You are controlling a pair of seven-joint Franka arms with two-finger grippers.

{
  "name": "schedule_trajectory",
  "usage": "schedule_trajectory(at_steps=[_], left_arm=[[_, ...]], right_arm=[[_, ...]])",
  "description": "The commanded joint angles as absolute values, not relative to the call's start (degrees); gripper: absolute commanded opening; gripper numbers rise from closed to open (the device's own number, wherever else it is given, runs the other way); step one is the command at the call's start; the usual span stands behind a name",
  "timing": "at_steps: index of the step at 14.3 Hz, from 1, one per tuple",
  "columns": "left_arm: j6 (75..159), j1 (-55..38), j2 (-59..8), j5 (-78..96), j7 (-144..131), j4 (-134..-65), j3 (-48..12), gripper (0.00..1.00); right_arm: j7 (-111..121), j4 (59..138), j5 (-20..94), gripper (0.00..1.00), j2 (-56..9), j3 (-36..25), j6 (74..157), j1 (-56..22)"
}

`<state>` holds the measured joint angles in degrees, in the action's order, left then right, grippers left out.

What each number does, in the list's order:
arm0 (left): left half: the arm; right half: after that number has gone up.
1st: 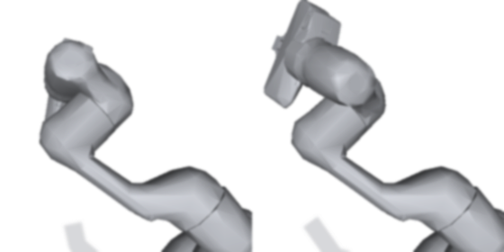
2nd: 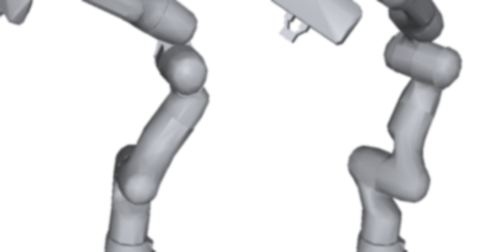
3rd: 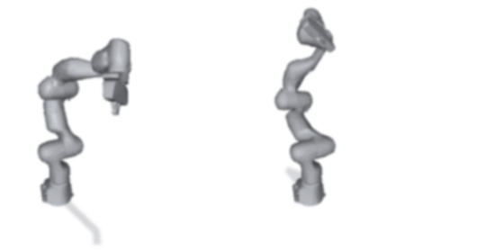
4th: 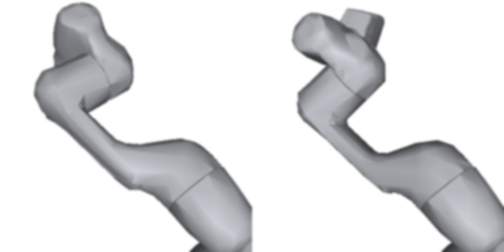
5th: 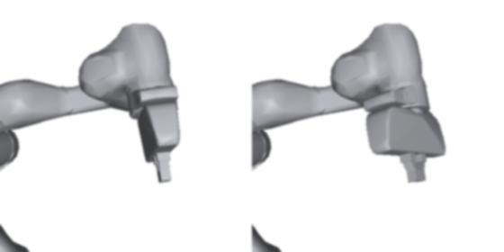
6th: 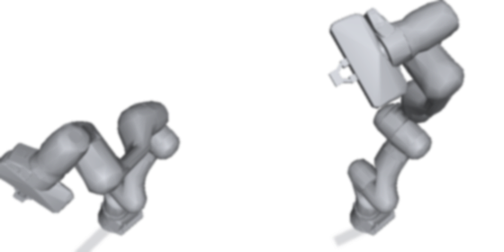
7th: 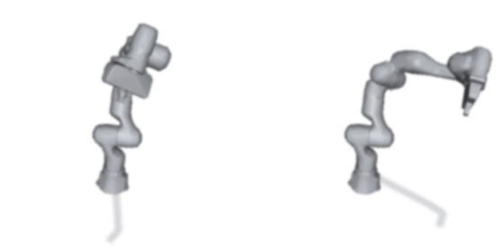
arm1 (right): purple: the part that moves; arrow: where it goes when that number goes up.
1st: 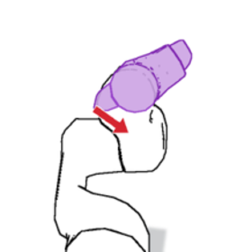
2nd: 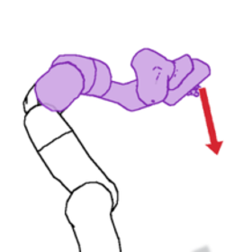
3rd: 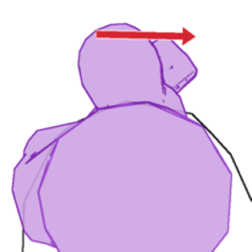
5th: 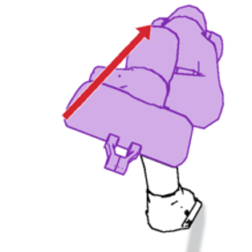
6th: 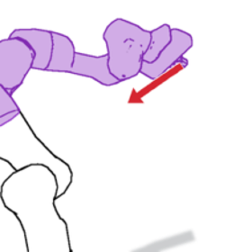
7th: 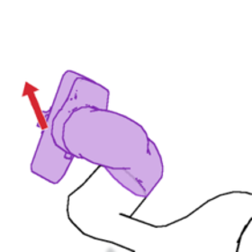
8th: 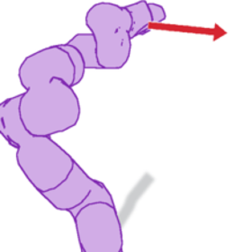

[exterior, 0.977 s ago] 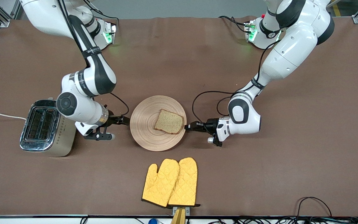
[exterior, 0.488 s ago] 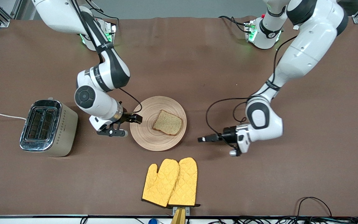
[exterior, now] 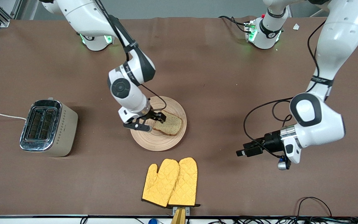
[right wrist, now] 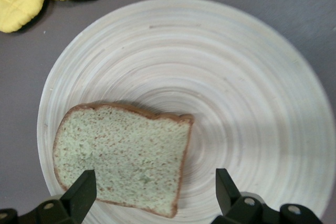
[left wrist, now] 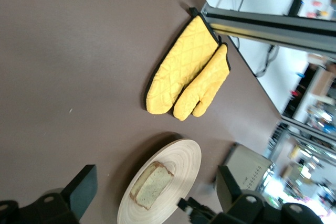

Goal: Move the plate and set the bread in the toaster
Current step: 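Release the plate with the left gripper while the right gripper moves over the bread, then lower the right gripper onto the bread while the left gripper withdraws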

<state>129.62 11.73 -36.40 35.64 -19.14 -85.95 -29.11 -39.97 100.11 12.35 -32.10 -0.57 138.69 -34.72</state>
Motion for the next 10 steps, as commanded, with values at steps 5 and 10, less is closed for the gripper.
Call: schedule_trajectory(at_steps=[5, 10], left_arm=[[107.4, 12.2, -22.9, 9.3, -33.4, -81.7, -28.4, 1.0], [96.0, 12.6, -13.5, -4.7, -30.7, -81.6, -28.4, 1.0]], right_arm=[[-44.0, 96.4, 8.6, 1.0, -35.9, -1.4, 138.7, -35.7], [-44.7, 97.0, 7.6, 0.96, -37.2, -1.4, 140.2, -36.3]])
